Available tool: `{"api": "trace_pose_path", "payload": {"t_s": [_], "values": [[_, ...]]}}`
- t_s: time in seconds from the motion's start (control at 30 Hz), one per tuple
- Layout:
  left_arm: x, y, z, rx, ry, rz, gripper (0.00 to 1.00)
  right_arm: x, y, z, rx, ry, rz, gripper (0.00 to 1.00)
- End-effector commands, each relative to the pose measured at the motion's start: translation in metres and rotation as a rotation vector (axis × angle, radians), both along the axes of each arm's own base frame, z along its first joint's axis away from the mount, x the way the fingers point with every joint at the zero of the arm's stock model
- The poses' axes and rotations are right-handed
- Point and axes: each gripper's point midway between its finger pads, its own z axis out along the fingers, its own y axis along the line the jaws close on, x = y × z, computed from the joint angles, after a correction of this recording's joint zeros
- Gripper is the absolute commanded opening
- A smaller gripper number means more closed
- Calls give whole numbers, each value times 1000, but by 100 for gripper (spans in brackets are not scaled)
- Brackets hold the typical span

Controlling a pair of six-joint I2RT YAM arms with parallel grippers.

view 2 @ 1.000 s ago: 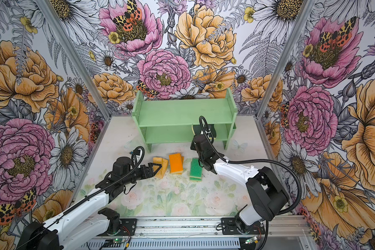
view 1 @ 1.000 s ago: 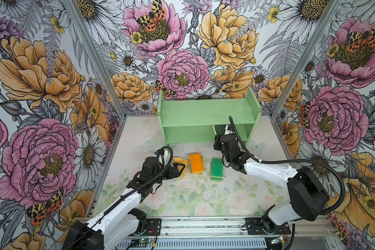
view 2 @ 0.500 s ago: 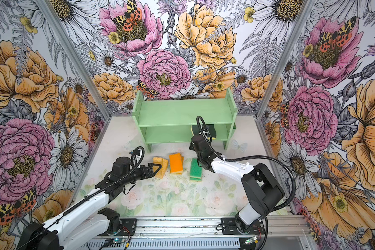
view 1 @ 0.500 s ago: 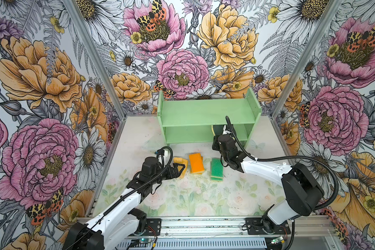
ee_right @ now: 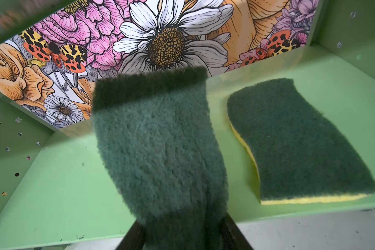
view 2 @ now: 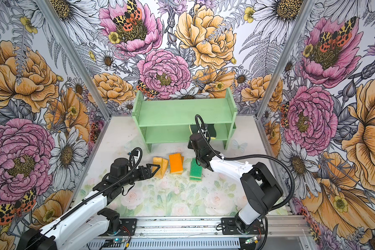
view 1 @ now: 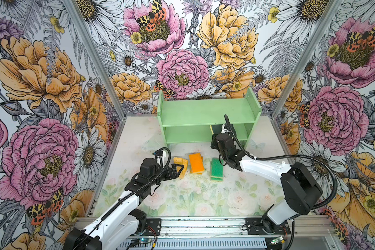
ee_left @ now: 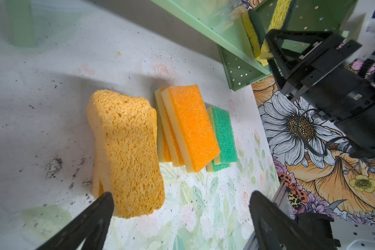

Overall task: Place and organize the cleaning sponges onto the shelf
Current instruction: 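Push the held scouring pad into the lower shelf beside the placed sponge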

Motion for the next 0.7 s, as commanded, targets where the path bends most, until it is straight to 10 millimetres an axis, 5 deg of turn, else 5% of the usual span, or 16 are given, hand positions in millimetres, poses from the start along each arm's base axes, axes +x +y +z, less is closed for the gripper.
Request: {"api": "trace_pose_path", "payload": {"t_s": [0.0,0.67], "values": [[-3,2,-3,2,-3,-12,99,7,1,4,7,-14,-22,46],[-5,5,-7,6,1,-2,99,6,0,-17,24,-70,-16,47]]}}
